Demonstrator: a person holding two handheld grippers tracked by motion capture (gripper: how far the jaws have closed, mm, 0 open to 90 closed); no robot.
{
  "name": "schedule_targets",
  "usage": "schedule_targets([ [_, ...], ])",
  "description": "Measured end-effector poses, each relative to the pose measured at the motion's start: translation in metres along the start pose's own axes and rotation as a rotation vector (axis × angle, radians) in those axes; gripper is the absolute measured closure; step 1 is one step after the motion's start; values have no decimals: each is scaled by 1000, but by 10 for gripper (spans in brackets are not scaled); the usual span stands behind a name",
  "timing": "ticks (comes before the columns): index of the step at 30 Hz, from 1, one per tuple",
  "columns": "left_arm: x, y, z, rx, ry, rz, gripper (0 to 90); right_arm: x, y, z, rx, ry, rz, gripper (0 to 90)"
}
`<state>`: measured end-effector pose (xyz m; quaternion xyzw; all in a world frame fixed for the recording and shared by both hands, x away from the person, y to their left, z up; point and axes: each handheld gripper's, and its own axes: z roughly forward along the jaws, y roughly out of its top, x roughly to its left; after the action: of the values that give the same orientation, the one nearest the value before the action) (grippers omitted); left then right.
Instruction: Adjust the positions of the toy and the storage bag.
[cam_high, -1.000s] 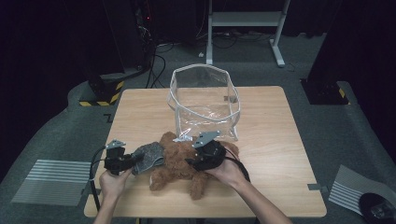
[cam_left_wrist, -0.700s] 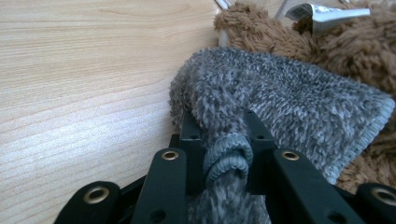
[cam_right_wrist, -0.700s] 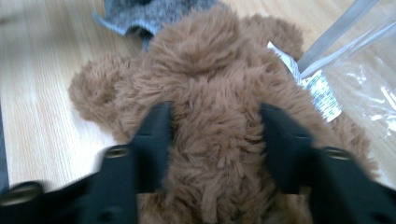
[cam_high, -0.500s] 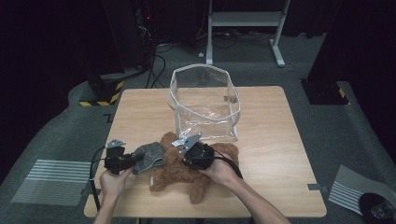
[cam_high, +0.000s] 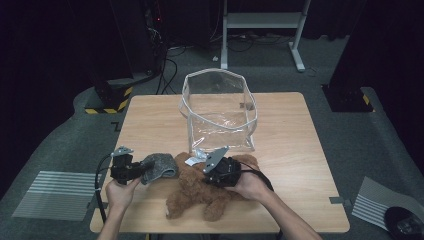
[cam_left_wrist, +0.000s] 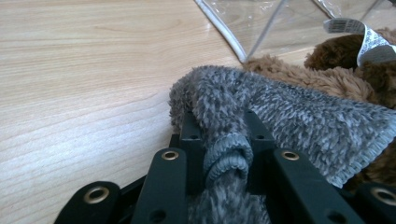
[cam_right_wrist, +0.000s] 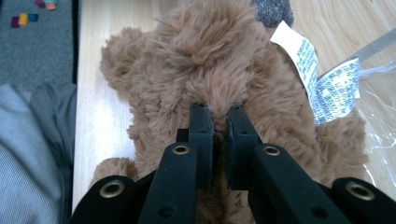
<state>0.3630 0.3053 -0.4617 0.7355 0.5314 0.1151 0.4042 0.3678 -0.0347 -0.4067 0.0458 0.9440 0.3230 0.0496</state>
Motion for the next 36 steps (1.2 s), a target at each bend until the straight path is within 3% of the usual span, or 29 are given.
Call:
schedule_targets([
  [3,-1,0,2,0,-11,-2,748,-2,-3,-4,-12,8,18,756],
  [6,-4,1,2,-12,-34,-3,748,-1,-3,-2,-39,-17,53,588],
  [11,-8,5,1,-15,-45,10,748,8,5,-6,-165,-95,121,377],
  [16,-16,10,2,-22,-63,27,748,20,25,15,-109,-93,112,307],
  [19,-20,12,4,-18,-76,35,747,19,28,34,-48,-93,120,335],
  [22,-21,13,8,-10,-92,30,748,19,24,41,-31,-132,105,523],
  [24,-21,13,13,-1,-97,28,748,18,21,38,-36,-120,95,647],
  [27,-21,14,18,6,-101,25,747,19,15,32,-31,-97,65,757],
  [36,-22,13,21,32,-101,36,748,25,-9,9,-49,70,-29,793],
])
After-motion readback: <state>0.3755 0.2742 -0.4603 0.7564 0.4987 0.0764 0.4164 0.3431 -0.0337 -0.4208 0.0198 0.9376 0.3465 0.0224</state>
